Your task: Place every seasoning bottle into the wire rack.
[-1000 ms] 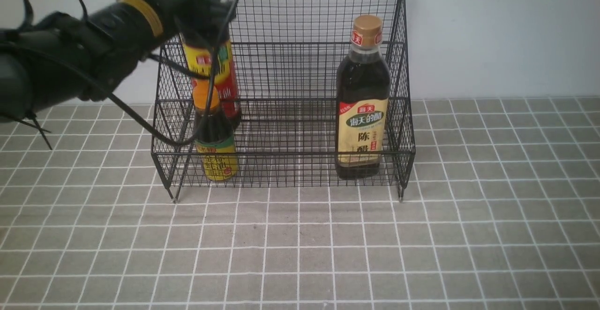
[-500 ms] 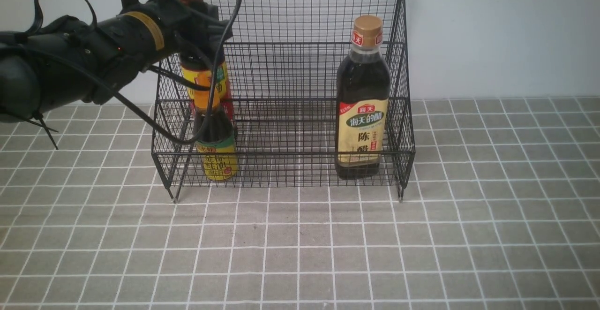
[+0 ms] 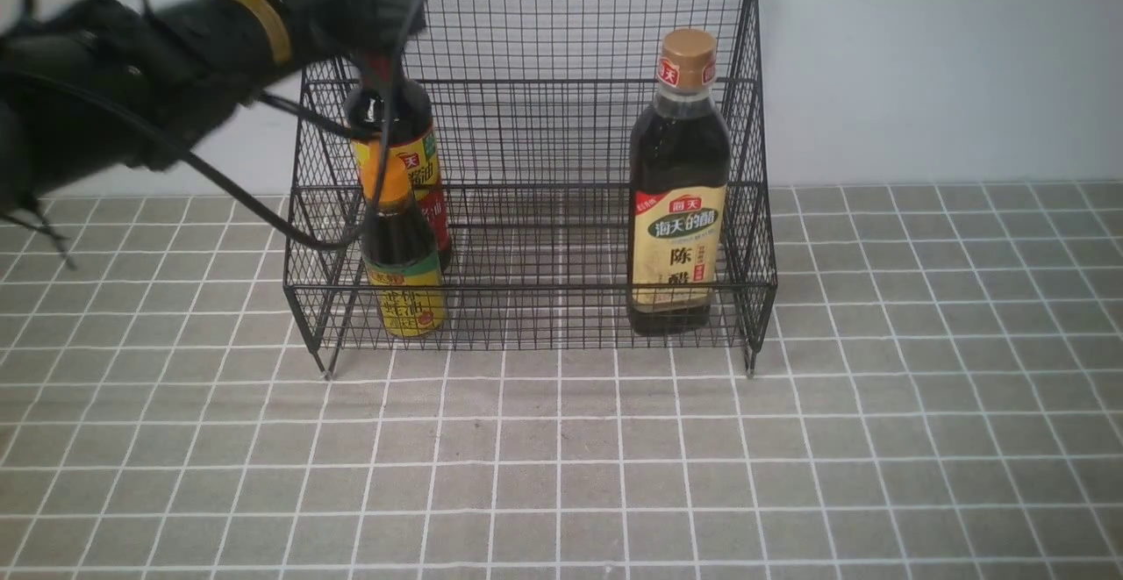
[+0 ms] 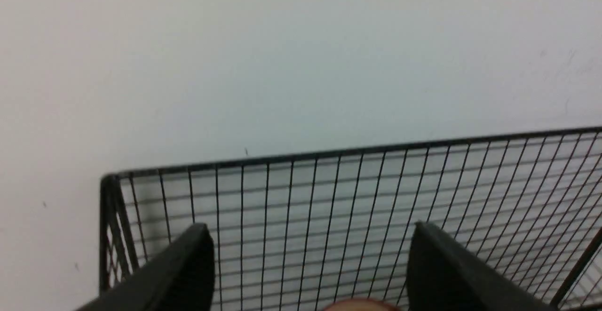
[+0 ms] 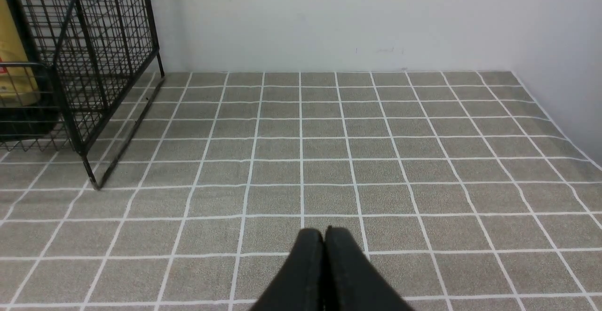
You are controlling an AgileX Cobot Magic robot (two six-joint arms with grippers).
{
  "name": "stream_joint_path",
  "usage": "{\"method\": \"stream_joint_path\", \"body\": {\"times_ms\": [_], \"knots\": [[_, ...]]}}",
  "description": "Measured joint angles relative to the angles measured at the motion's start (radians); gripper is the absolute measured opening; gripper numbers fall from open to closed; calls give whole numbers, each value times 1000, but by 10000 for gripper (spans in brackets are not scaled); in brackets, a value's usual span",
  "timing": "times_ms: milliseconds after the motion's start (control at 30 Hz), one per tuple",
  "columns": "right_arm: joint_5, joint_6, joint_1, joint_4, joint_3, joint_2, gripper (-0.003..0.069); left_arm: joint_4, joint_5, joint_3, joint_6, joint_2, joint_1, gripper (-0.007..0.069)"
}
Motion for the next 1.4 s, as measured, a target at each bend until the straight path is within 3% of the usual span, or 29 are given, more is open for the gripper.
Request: {"method": "stream_joint_path", "body": {"times_ms": [333,467,533,567,600,700,933,1133,1400], "knots": [[0,0,0,0,0,0,-14,15,55,-1,-5,-203,-18,473],[0,0,0,0,0,0,-14,23,209,-1,-51,-293,-31,372],[0,0,0,0,0,0,-14,19,364,-1,-81,-357,-68,256],[0,0,0,0,0,0,-14,18,395,-1,-83,-363,-79,244],[0,0,0,0,0,0,-14,14,490,-1,-81,-396,-116,153],[0,0,0,0,0,0,-14,-34,767,-2,4,-448,-238,22],[0,0,0,0,0,0,-14,-285,1264,-2,303,-488,-444,-7],[0,0,0,0,0,0,-14,-407,1275,-2,342,-598,-533,-7],[0,0,0,0,0,0,-14,-416,1210,-3,344,-742,-550,-7]]}}
